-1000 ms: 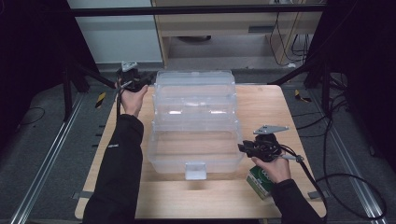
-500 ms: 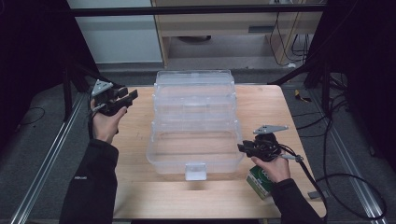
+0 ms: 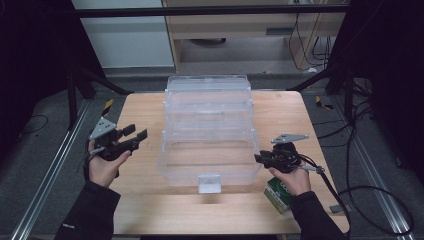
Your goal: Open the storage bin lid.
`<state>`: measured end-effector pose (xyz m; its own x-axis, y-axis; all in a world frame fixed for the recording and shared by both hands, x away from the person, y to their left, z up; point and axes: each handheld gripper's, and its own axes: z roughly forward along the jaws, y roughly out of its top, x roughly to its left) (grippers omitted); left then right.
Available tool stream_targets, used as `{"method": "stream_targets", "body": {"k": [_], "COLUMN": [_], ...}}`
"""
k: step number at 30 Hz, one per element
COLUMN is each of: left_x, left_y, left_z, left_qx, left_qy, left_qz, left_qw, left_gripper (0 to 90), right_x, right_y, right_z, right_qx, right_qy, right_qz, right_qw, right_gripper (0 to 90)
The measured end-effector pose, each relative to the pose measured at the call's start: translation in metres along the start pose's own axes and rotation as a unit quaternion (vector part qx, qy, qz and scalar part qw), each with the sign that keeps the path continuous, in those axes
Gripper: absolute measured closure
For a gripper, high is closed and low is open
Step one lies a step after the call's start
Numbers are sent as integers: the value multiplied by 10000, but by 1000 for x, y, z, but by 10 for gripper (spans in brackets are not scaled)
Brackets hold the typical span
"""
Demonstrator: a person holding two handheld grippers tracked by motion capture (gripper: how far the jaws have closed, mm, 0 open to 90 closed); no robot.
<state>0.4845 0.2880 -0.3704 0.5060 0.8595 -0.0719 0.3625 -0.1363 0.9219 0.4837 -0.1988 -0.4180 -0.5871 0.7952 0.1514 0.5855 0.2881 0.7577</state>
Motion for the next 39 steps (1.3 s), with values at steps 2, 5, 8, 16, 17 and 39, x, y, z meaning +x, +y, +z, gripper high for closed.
{"method": "stream_targets", "body": {"k": [2, 5, 8, 16, 17, 39], "left_x": [-6, -16, -23, -33, -33, -32], "left_y": [-6, -17, -25, -38, -39, -45], "left_z": [0, 3, 8, 17, 18, 23], "left_qx": [74, 279, 473, 888, 941, 1036], "left_qy": [-52, -128, -197, -141, -143, -305], "left_qz": [62, 182, 244, 402, 375, 280], "left_qw": [9999, 9994, 9984, 9951, 9948, 9938], "left_gripper": [442, 451, 458, 490, 499, 527], "right_x": [0, 0, 0, 0, 0, 5], "right_y": [0, 0, 0, 0, 0, 2], "right_z": [0, 0, 0, 0, 0, 0], "right_qx": [-1, -1, -3, 2, 3, 80], "right_qy": [0, 0, 4, -2, -3, -186], "right_qz": [0, -3, -7, -7, -8, -38], "right_qw": [10000, 10000, 10000, 10000, 10000, 9998], "right_gripper": [683, 683, 683, 683, 683, 684]}}
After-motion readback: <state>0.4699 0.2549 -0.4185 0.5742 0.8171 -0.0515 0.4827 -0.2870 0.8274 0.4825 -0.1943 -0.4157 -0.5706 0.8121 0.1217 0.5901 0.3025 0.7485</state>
